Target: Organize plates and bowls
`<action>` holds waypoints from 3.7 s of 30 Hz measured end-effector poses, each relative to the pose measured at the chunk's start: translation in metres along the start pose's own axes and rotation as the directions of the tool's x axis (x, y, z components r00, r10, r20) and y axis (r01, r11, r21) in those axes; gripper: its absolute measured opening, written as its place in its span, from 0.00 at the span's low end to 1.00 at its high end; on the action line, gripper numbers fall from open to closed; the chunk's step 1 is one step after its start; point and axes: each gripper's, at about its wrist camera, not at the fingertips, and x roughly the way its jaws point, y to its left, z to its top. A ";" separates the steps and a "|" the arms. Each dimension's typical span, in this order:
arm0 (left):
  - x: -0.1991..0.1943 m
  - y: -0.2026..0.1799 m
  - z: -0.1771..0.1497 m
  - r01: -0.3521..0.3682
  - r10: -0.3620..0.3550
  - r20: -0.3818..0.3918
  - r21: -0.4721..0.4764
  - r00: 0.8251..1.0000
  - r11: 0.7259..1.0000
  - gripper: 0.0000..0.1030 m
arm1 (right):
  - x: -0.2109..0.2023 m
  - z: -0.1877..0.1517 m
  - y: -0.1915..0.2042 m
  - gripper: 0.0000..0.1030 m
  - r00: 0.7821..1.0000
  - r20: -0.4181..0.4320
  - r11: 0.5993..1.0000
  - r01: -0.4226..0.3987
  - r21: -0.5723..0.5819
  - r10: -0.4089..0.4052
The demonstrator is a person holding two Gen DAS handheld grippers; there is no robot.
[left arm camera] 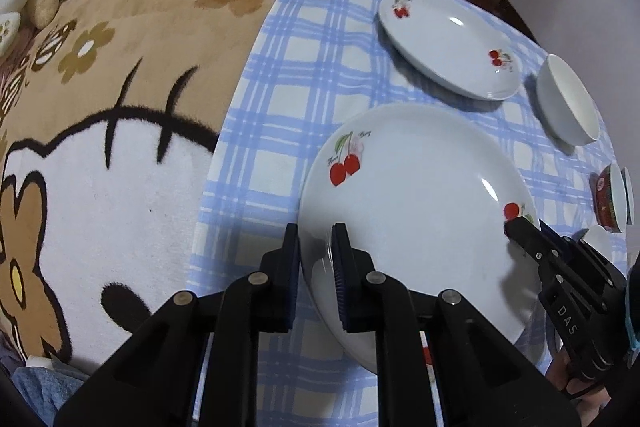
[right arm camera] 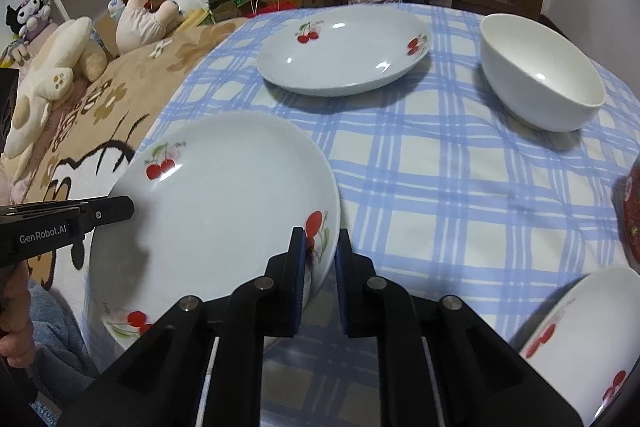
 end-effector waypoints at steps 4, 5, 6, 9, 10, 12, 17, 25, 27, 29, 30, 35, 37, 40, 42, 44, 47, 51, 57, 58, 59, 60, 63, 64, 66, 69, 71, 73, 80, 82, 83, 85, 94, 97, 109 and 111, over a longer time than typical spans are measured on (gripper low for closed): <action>-0.004 -0.002 0.000 0.017 -0.017 0.004 -0.005 1.000 1.000 0.15 | -0.006 -0.002 -0.004 0.14 1.000 0.011 1.000 -0.002 0.012 0.002; -0.002 -0.003 0.000 0.015 -0.015 -0.005 -0.001 1.000 1.000 0.15 | -0.006 -0.002 -0.005 0.14 1.000 0.010 1.000 -0.001 0.014 0.000; -0.001 -0.004 0.000 0.012 -0.012 -0.013 0.003 1.000 1.000 0.15 | -0.007 -0.003 -0.005 0.14 1.000 0.010 1.000 0.001 0.014 -0.001; 0.003 -0.006 -0.001 0.008 -0.008 -0.030 0.010 1.000 1.000 0.15 | -0.008 -0.003 -0.006 0.14 1.000 0.015 1.000 0.009 0.015 -0.009; 0.003 -0.007 -0.001 0.010 -0.009 -0.032 0.007 0.999 1.000 0.15 | -0.008 -0.003 -0.006 0.14 1.000 0.021 1.000 0.012 0.016 -0.013; 0.004 -0.008 -0.001 0.011 -0.011 -0.036 0.004 0.999 1.000 0.15 | -0.008 -0.003 -0.008 0.13 1.000 0.026 1.000 0.017 0.017 -0.017; 0.011 -0.008 -0.003 0.034 -0.035 -0.067 -0.013 0.997 0.999 0.15 | -0.008 -0.002 -0.015 0.11 1.000 0.026 0.999 0.006 0.048 -0.007; 0.001 -0.006 -0.003 0.067 -0.068 -0.031 -0.035 0.997 0.997 0.15 | -0.027 0.002 -0.011 0.11 0.997 0.076 0.999 0.010 0.035 -0.012; -0.005 -0.007 -0.003 0.079 -0.079 -0.014 -0.037 0.997 0.996 0.15 | -0.034 0.002 -0.011 0.11 0.995 0.093 0.999 0.014 0.032 -0.017; -0.013 -0.008 -0.003 0.103 -0.103 0.010 -0.045 0.995 0.994 0.15 | -0.042 0.003 -0.013 0.11 0.994 0.104 0.999 0.014 0.034 -0.017; -0.017 -0.009 -0.003 0.110 -0.109 0.024 -0.043 0.994 0.993 0.15 | -0.044 0.003 -0.014 0.11 0.994 0.107 0.999 0.014 0.035 -0.017; -0.035 -0.029 -0.004 0.121 -0.122 0.080 0.019 0.989 0.992 0.14 | -0.066 0.001 -0.025 0.11 0.991 0.133 0.999 0.030 0.045 -0.036; -0.039 -0.038 -0.005 0.123 -0.127 0.083 0.043 0.989 0.991 0.14 | -0.075 0.000 -0.031 0.11 0.989 0.141 0.998 0.040 0.050 -0.047; -0.048 -0.056 -0.006 0.118 -0.126 0.096 0.085 0.987 0.989 0.14 | -0.090 -0.002 -0.039 0.11 0.986 0.152 0.997 0.058 0.058 -0.066; -0.054 -0.066 -0.007 0.122 -0.133 0.107 0.104 0.985 0.987 0.14 | -0.099 -0.003 -0.046 0.11 0.984 0.161 0.996 0.067 0.067 -0.077; -0.061 -0.077 -0.009 0.132 -0.145 0.116 0.115 0.983 0.985 0.14 | -0.111 -0.005 -0.054 0.11 0.981 0.174 0.994 0.078 0.081 -0.091; -0.068 -0.092 -0.012 0.138 -0.156 0.128 0.142 0.979 0.980 0.14 | -0.126 -0.008 -0.064 0.11 0.976 0.189 0.992 0.094 0.088 -0.109; -0.075 -0.112 -0.017 0.156 -0.177 0.126 0.165 0.976 0.974 0.14 | -0.147 -0.013 -0.074 0.11 0.969 0.206 0.988 0.123 0.095 -0.140; -0.091 -0.142 -0.024 0.175 -0.207 0.141 0.209 0.968 0.962 0.14 | -0.171 -0.025 -0.096 0.11 0.960 0.223 0.981 0.140 0.134 -0.167; -0.093 -0.148 -0.024 0.175 -0.209 0.142 0.220 0.967 0.960 0.14 | -0.175 -0.028 -0.100 0.11 0.959 0.224 0.979 0.140 0.147 -0.171; -0.095 -0.153 -0.025 0.176 -0.211 0.143 0.227 0.967 0.958 0.14 | -0.177 -0.030 -0.103 0.11 0.959 0.225 0.978 0.141 0.154 -0.174; -0.097 -0.158 -0.026 0.175 -0.212 0.143 0.235 0.967 0.956 0.14 | -0.181 -0.033 -0.107 0.11 0.957 0.227 0.976 0.143 0.164 -0.178; -0.100 -0.171 -0.029 0.187 -0.226 0.139 0.252 0.964 0.950 0.14 | -0.191 -0.044 -0.118 0.11 0.955 0.229 0.969 0.146 0.197 -0.190; -0.100 -0.175 -0.030 0.193 -0.233 0.137 0.256 0.963 0.947 0.14 | -0.193 -0.046 -0.121 0.11 0.954 0.229 0.968 0.149 0.204 -0.195; -0.101 -0.186 -0.033 0.198 -0.241 0.133 0.272 0.961 0.942 0.14 | -0.199 -0.052 -0.129 0.11 0.951 0.232 0.963 0.156 0.219 -0.207; -0.101 -0.199 -0.040 0.207 -0.253 0.131 0.289 0.959 0.935 0.14 | -0.206 -0.060 -0.139 0.11 0.948 0.231 0.957 0.164 0.240 -0.220; -0.100 -0.205 -0.044 0.222 -0.268 0.125 0.292 0.955 0.930 0.14 | -0.210 -0.064 -0.144 0.11 0.946 0.231 0.952 0.170 0.253 -0.230; -0.098 -0.211 -0.048 0.235 -0.278 0.116 0.295 0.953 0.926 0.14 | -0.213 -0.069 -0.149 0.11 0.943 0.229 0.949 0.178 0.262 -0.240; -0.084 -0.221 -0.063 0.256 -0.297 0.096 0.303 0.950 0.918 0.14 | -0.216 -0.082 -0.161 0.11 0.941 0.212 0.939 0.199 0.280 -0.263; -0.078 -0.224 -0.066 0.257 -0.295 0.084 0.306 0.952 0.916 0.14 | -0.215 -0.085 -0.163 0.11 0.942 0.206 0.938 0.201 0.282 -0.264; -0.076 -0.226 -0.067 0.254 -0.291 0.080 0.311 0.953 0.916 0.14 | -0.214 -0.087 -0.165 0.11 0.943 0.202 0.937 0.201 0.285 -0.264; -0.074 -0.229 -0.070 0.251 -0.289 0.078 0.317 0.954 0.915 0.14 | -0.212 -0.091 -0.167 0.11 0.944 0.194 0.935 0.204 0.291 -0.266; -0.063 -0.238 -0.076 0.255 -0.289 0.058 0.334 0.955 0.908 0.14 | -0.202 -0.104 -0.177 0.11 0.948 0.163 0.924 0.213 0.316 -0.274; -0.059 -0.239 -0.078 0.247 -0.282 0.055 0.341 0.958 0.907 0.14 | -0.198 -0.107 -0.179 0.11 0.949 0.153 0.922 0.214 0.322 -0.274; -0.039 -0.250 -0.082 0.255 -0.279 0.015 0.361 0.960 0.897 0.14 | -0.185 -0.122 -0.195 0.11 0.956 0.106 0.907 0.218 0.361 -0.272; -0.036 -0.250 -0.083 0.255 -0.276 0.011 0.352 0.961 0.901 0.14 | -0.184 -0.123 -0.197 0.11 0.958 0.100 0.905 0.216 0.368 -0.270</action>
